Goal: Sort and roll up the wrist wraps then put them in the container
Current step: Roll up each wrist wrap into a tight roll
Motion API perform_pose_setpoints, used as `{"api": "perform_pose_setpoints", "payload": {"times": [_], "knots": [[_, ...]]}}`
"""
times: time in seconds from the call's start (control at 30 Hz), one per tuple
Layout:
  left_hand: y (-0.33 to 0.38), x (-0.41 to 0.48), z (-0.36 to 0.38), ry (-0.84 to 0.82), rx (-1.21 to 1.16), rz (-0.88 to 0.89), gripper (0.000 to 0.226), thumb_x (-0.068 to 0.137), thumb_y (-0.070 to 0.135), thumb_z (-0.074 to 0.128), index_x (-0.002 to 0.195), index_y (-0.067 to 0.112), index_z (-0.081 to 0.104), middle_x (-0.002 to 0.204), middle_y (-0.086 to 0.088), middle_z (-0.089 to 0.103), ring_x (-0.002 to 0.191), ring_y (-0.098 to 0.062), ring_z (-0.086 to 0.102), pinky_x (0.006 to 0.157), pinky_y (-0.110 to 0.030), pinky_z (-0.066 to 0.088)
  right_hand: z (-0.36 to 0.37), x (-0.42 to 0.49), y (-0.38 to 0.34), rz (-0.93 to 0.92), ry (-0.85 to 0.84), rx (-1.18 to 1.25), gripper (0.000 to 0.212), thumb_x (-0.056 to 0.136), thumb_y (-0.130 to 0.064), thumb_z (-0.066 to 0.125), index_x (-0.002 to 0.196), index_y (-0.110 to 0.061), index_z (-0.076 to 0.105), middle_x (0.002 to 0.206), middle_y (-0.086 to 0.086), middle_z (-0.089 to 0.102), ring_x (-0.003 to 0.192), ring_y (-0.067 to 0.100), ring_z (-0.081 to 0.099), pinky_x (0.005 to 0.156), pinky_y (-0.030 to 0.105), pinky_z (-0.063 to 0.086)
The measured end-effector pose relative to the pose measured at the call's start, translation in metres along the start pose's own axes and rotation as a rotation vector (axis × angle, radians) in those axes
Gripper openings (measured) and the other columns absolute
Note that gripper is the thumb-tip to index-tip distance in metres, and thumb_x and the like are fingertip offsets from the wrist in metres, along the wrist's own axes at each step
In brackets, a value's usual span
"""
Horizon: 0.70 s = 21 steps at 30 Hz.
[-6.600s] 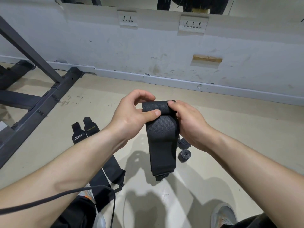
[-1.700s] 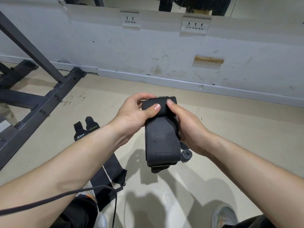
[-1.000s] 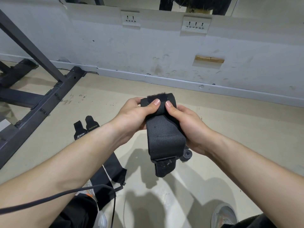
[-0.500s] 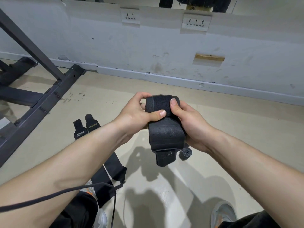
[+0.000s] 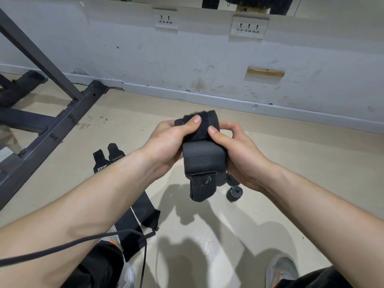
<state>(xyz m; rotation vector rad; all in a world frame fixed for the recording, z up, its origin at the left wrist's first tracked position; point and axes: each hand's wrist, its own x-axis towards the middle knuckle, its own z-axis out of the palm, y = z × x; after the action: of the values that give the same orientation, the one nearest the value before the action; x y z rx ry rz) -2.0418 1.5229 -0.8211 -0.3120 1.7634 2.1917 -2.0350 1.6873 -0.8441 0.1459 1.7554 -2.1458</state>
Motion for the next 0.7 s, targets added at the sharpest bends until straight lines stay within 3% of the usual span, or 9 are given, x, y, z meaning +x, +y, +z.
{"api": "perform_pose_setpoints", "payload": {"times": [0.1,0.17,0.27,0.33,0.47,0.6,0.7], "knots": [[0.005,0.003,-0.002,0.075,-0.118,0.006,0.022,0.100,0.022,0.063,0.105,0.001,0.071,0.086,-0.006,0.078,0.081,-0.019,0.076,0.067,-0.027,0.061,0.003,0.000,-0.001,-0.037,0.049,0.025,0.030,0.097,-0.029,0.067,0.112,-0.019,0.043,0.092,0.011,0.067,0.076,0.025,0.064,0.070,0.039,0.054],[0.006,0.005,-0.006,0.126,-0.201,-0.021,0.021,0.100,0.022,0.064,0.103,0.002,0.071,0.087,-0.008,0.078,0.082,-0.020,0.077,0.069,-0.029,0.062,0.003,-0.001,0.001,-0.076,0.024,-0.032,0.022,0.097,-0.027,0.068,0.099,-0.019,0.048,0.090,0.014,0.056,0.076,0.025,0.058,0.068,0.033,0.050],[0.009,0.011,-0.013,0.173,-0.284,-0.031,0.025,0.099,0.025,0.065,0.109,0.003,0.071,0.094,-0.009,0.078,0.086,-0.020,0.077,0.074,-0.033,0.062,0.003,-0.004,0.005,-0.112,-0.052,-0.200,0.021,0.094,-0.031,0.072,0.094,-0.010,0.066,0.089,0.015,0.072,0.079,0.028,0.069,0.073,0.036,0.052],[0.011,0.012,-0.016,0.198,-0.287,-0.007,0.025,0.099,0.025,0.066,0.112,0.004,0.071,0.092,-0.007,0.078,0.085,-0.018,0.077,0.074,-0.033,0.062,0.004,-0.006,0.005,-0.132,-0.038,-0.244,0.019,0.096,-0.027,0.071,0.092,-0.008,0.068,0.084,0.009,0.075,0.074,0.021,0.068,0.065,0.032,0.050],[0.014,0.014,-0.018,0.288,-0.204,0.083,0.027,0.099,0.023,0.068,0.115,0.002,0.070,0.084,0.000,0.078,0.079,-0.013,0.076,0.070,-0.031,0.063,0.005,-0.004,0.004,-0.125,0.065,-0.308,0.039,0.081,-0.049,0.077,0.068,-0.021,0.052,0.065,0.004,0.051,0.064,0.023,0.042,0.058,0.045,0.029],[0.015,0.021,-0.025,0.368,-0.125,0.152,0.040,0.095,0.028,0.072,0.125,0.003,0.064,0.100,-0.003,0.076,0.085,-0.016,0.075,0.066,-0.028,0.058,0.001,-0.002,0.006,-0.052,0.103,-0.313,0.047,0.088,-0.036,0.078,0.060,-0.022,0.044,0.050,-0.008,0.040,0.051,0.017,0.034,0.054,0.034,0.024],[0.013,0.024,-0.025,0.379,-0.049,0.227,0.046,0.092,0.033,0.075,0.125,0.003,0.063,0.114,-0.010,0.075,0.100,-0.024,0.075,0.074,-0.034,0.062,-0.001,0.001,0.009,-0.003,0.101,-0.282,0.044,0.083,-0.035,0.082,0.057,-0.024,0.048,0.049,-0.010,0.039,0.055,0.018,0.033,0.059,0.037,0.021]]}}
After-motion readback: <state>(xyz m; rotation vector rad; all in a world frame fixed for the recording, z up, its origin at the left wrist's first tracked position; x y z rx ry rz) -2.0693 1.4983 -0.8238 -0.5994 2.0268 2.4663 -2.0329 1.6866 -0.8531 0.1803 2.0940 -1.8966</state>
